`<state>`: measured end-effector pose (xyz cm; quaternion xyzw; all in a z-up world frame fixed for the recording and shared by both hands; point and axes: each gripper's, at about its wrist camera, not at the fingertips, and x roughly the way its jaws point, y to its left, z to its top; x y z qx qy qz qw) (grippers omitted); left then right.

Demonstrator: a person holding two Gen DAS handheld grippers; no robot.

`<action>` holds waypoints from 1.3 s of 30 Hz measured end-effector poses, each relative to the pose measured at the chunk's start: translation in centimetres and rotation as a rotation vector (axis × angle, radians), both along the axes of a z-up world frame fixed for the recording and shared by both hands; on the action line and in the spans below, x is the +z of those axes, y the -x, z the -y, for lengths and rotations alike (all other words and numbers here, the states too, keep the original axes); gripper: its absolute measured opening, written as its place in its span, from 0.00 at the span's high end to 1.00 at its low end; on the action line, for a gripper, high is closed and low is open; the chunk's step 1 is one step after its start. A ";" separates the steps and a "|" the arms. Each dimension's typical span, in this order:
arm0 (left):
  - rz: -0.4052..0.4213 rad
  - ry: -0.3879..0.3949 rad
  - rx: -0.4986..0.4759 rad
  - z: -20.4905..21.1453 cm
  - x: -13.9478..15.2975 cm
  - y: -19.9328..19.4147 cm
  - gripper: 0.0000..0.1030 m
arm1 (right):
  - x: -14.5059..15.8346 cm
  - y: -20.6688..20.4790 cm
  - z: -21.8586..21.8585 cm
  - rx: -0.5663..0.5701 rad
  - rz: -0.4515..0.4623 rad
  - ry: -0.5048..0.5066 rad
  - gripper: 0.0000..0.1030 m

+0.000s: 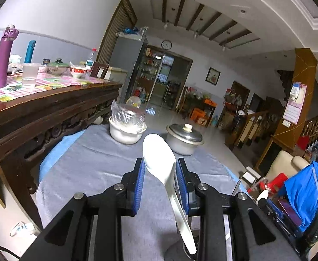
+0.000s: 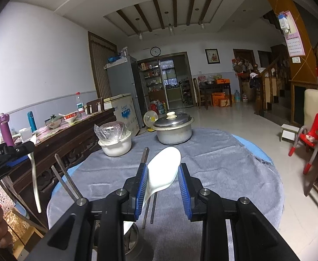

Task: Organize utensils
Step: 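Lift both held white spoons and carry them over the cup, then lower both spoons into the cup and open both tools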

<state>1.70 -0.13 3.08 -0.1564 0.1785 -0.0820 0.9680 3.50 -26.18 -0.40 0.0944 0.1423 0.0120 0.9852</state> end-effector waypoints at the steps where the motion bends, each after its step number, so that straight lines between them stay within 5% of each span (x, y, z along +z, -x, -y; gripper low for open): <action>1: 0.012 0.008 -0.005 0.0 -0.2 0.1 0.70 | 0.0 0.0 0.0 0.004 0.001 -0.003 0.70; 10: 0.137 0.088 -0.016 0.3 -3.1 1.4 0.70 | -0.8 0.3 -1.5 0.023 0.009 0.058 0.70; 21: 0.212 0.073 -0.029 1.6 -5.9 2.1 0.70 | -1.2 -0.1 -1.9 0.028 0.000 0.077 0.70; 39: 0.187 0.118 -0.045 2.3 -7.5 1.9 0.70 | -2.0 -0.4 -2.3 0.022 -0.005 0.090 0.70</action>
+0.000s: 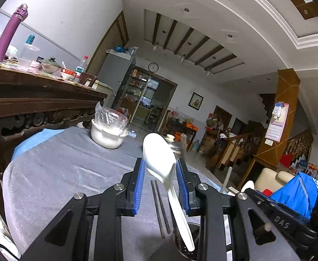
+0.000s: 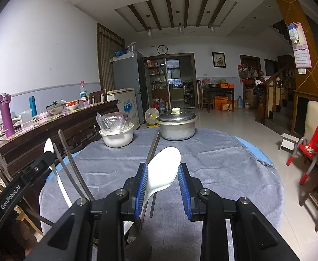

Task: Organize utensils
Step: 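Lower both spoons into the cup and open both tools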

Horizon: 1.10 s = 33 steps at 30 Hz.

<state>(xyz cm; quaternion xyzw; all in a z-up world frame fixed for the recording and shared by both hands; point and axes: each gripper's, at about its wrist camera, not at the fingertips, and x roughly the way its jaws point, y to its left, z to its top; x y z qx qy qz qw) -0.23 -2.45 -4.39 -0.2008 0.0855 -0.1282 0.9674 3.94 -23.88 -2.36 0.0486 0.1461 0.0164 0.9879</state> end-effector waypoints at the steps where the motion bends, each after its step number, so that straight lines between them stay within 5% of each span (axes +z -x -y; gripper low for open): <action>1: 0.001 -0.002 -0.001 0.1 0.0 0.1 0.70 | 0.0 0.0 0.0 0.000 0.002 0.003 0.70; 33: 0.062 -0.157 0.112 3.8 0.0 1.3 0.70 | -0.8 1.5 -0.8 0.003 0.070 0.090 0.69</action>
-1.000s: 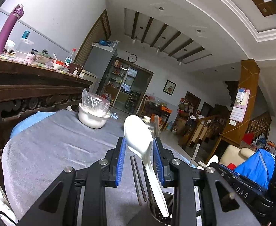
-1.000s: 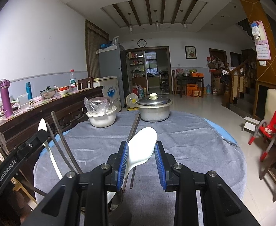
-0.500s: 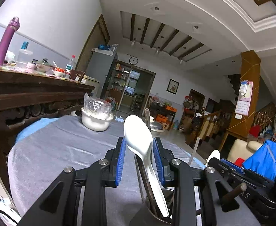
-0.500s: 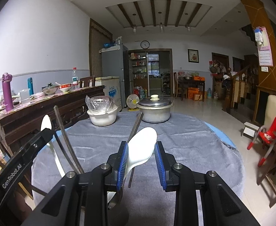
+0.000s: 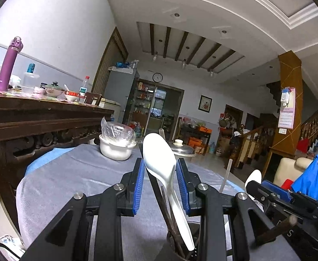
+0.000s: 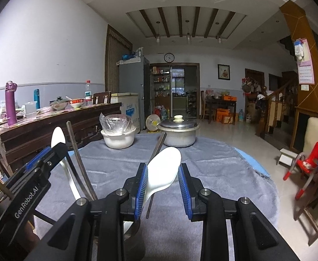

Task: Organize utensils
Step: 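Lower both spoons into the cup and open both tools, then move both open tools back to the remaining dark chopsticks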

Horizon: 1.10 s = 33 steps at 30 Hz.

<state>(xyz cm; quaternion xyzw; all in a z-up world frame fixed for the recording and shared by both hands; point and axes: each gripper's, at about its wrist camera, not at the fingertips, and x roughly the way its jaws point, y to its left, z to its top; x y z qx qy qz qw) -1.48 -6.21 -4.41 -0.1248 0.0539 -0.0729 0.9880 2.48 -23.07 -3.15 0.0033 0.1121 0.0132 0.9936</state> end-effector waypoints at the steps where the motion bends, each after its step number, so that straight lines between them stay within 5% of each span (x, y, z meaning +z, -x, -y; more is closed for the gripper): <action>1: -0.005 -0.003 -0.003 0.1 -0.1 -0.2 0.70 | -0.1 -0.1 -0.2 0.001 -0.001 0.008 0.69; 10: -0.023 -0.030 -0.036 0.3 -0.5 0.1 0.69 | -1.1 -0.2 -1.1 0.051 -0.027 0.067 0.69; 12: -0.021 -0.046 -0.040 0.4 -0.5 0.2 0.61 | -1.0 0.0 -0.8 0.065 -0.028 0.054 0.68; 15: -0.026 -0.051 -0.052 0.3 -0.4 0.3 0.60 | -0.9 0.2 -0.4 0.065 -0.035 0.029 0.49; 22: -0.010 -0.017 -0.029 -1.1 1.2 0.8 0.54 | -0.2 0.4 2.2 0.011 -0.015 -0.077 0.47; 29: -0.006 0.041 -0.004 -3.5 3.1 1.0 0.32 | -0.6 -0.7 6.1 -0.053 -0.083 -0.223 0.49; 33: -0.071 0.088 -0.034 -5.6 4.2 0.0 0.21 | -1.1 -1.4 7.7 -0.067 -0.130 -0.279 0.51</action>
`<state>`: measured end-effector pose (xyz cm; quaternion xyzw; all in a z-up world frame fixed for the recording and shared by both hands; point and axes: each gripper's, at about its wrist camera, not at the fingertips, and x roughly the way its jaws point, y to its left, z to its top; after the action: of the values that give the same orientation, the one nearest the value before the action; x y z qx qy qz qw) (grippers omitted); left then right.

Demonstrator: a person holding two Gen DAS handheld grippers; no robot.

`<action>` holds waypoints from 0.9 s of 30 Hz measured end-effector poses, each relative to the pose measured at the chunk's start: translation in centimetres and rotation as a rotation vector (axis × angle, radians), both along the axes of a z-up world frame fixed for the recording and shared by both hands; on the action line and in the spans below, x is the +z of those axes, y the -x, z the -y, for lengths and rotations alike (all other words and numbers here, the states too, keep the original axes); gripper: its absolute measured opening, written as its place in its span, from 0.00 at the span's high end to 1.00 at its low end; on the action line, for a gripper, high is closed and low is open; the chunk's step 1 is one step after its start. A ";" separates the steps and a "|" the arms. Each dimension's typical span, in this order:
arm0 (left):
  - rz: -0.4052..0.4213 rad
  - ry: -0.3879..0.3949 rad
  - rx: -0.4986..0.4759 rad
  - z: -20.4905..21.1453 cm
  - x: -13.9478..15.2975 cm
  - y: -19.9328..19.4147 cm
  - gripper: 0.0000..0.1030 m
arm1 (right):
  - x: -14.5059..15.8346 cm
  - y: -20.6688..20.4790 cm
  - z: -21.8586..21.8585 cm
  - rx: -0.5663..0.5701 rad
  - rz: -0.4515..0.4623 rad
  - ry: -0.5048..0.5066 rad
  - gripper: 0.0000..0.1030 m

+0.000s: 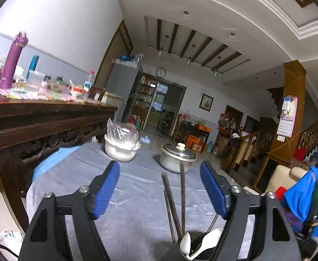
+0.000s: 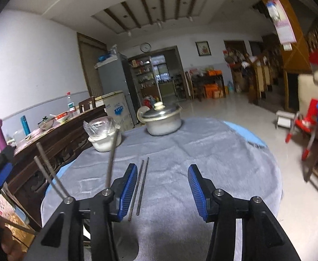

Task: Organize utensils
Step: 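Move both open tools back to the remaining dark chopsticks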

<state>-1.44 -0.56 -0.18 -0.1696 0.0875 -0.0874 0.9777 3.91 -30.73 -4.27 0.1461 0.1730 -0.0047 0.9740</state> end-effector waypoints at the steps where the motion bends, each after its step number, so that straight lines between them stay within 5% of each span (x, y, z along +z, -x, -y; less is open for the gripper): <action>1: -0.018 0.017 -0.012 -0.6 0.2 -0.4 0.20 | -0.2 -0.2 0.4 0.000 -0.015 -0.015 0.51; 6: -0.177 0.100 -0.042 -4.3 0.2 -3.5 0.18 | -1.5 -2.6 2.1 0.032 -0.123 -0.082 0.52; 10: -0.353 0.082 -0.059 -6.1 -1.5 -7.3 0.18 | -3.0 -5.9 3.7 0.098 -0.243 -0.156 0.52; 16: -0.642 -0.073 -0.030 -6.3 -6.5 -13.1 0.18 | -5.2 -11.9 5.0 0.166 -0.408 -0.184 0.54; 23: -0.803 -0.237 -0.097 -3.6 -9.3 -19.2 0.18 | -6.4 -19.5 4.7 0.251 -0.550 -0.206 0.61; 27: -0.827 -0.282 -0.124 -1.9 -9.8 -21.8 0.18 | -6.6 -23.9 3.9 0.295 -0.597 -0.234 0.62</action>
<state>20.38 1.35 -9.95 -0.0496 0.4927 -0.0577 0.8669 27.78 -34.61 -10.90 0.2222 0.4689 0.1135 0.8473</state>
